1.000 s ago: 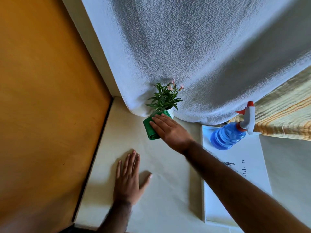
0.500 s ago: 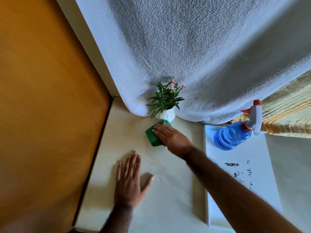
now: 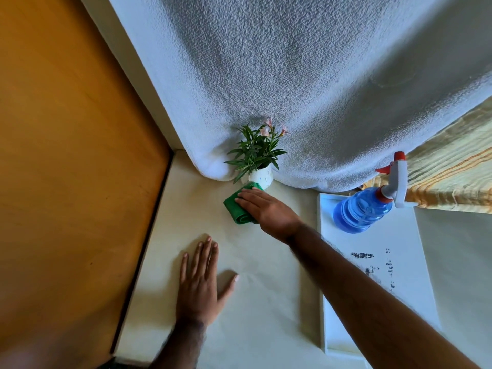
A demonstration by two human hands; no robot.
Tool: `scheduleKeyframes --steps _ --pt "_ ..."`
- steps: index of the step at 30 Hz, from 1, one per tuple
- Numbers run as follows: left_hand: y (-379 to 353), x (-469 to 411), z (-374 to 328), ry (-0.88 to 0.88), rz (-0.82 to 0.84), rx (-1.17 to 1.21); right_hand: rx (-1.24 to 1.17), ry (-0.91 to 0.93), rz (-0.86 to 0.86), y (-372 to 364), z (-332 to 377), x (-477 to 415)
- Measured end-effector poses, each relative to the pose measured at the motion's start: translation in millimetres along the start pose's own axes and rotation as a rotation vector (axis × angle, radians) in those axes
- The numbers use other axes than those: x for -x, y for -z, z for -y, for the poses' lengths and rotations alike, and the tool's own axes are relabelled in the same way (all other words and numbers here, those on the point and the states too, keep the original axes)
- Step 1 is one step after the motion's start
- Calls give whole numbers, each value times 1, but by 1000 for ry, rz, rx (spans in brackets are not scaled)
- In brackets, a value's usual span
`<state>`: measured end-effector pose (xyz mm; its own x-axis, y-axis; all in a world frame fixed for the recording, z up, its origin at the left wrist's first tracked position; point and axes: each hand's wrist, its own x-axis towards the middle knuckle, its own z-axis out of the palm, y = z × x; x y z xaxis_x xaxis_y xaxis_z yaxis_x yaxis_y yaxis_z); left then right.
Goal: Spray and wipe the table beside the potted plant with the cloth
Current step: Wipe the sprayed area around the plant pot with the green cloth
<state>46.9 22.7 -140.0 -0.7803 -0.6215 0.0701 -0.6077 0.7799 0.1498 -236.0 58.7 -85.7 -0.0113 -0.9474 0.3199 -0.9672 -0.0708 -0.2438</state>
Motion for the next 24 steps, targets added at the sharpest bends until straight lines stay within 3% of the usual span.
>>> scheduleKeyframes --steps 8,17,24 --pt "-2 2 -1 -2 -40 -2 -29 -72 -145 29 4 1" --pt "-2 1 -1 -6 -29 -13 -77 -113 -5 5 -8 14" --pt "-4 3 0 -6 -61 -9 -116 -186 -4 2 -2 26"
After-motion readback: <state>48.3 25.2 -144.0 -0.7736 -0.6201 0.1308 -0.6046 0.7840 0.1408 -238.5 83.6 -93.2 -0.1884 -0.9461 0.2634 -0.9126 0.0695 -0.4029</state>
